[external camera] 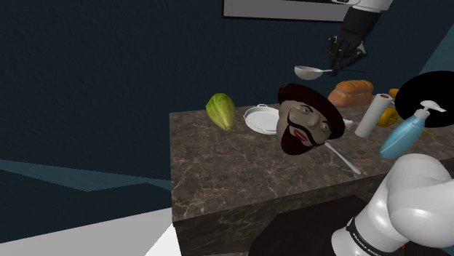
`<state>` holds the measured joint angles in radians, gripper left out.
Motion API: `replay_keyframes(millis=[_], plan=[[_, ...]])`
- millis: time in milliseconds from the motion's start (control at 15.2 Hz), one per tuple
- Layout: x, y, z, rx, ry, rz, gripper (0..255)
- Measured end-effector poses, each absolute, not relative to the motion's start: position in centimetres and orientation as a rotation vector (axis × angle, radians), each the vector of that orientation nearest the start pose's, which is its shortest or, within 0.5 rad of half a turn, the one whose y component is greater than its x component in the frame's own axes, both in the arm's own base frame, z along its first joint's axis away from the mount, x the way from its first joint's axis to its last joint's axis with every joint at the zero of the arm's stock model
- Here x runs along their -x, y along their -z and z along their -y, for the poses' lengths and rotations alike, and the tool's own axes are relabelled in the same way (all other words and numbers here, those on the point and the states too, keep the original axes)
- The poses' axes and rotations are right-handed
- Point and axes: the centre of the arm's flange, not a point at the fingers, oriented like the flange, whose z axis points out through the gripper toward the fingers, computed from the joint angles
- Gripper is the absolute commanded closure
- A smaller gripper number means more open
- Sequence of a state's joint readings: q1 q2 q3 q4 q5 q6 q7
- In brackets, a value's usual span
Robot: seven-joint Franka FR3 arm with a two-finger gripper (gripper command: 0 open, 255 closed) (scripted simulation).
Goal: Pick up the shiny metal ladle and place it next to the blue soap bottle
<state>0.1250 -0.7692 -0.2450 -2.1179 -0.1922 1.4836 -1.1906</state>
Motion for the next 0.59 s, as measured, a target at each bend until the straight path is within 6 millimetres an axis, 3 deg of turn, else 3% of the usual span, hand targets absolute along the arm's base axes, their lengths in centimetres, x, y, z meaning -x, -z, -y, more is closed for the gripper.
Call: replay_keyframes(millis=[594], plan=[[-22.6,-68.0,18.9,2.749,0.134,1.684,255]])
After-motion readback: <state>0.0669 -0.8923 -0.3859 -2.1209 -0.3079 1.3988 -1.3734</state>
